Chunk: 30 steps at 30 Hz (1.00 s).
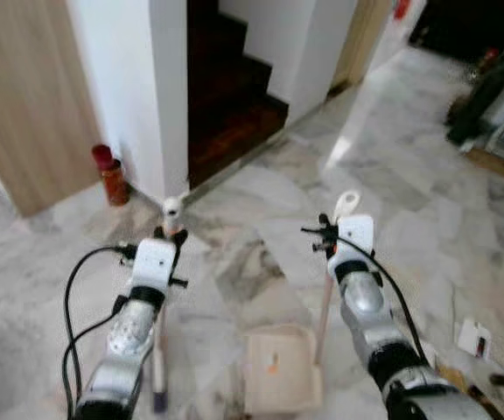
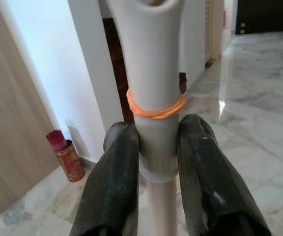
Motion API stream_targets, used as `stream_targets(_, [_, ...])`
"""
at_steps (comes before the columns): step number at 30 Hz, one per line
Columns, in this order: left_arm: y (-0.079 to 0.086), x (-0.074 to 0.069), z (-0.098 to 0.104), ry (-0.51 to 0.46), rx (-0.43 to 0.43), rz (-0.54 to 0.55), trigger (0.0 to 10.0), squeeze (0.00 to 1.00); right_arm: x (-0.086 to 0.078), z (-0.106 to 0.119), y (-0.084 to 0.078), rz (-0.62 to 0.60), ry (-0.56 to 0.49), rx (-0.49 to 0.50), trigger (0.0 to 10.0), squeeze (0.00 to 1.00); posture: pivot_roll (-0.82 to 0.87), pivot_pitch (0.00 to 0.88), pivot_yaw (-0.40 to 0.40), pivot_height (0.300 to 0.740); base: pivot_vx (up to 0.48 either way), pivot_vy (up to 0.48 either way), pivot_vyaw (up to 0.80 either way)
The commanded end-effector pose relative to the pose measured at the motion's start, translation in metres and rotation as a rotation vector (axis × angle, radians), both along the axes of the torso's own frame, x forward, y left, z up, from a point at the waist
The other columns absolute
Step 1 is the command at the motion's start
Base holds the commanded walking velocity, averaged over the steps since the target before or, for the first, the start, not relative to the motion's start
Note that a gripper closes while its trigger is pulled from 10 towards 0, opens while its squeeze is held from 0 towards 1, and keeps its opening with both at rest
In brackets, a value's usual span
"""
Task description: Sweep floor
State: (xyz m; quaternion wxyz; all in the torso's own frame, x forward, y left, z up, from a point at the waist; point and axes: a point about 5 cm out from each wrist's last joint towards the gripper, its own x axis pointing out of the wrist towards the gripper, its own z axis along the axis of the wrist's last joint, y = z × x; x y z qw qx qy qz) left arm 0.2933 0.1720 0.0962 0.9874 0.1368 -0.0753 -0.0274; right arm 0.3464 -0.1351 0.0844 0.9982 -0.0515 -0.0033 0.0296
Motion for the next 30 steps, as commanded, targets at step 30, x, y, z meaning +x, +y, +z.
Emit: stream_targets(30, [-0.0042,0.0082,0.0129,-0.042,0.023,-0.046,10.0,0.00,-0.0001,0.0025,-0.0019,-0.040,-0.024,0.041,10.0,0.00,0.07,0.000,-0.025,0.740,0.000,0.000,-0.79])
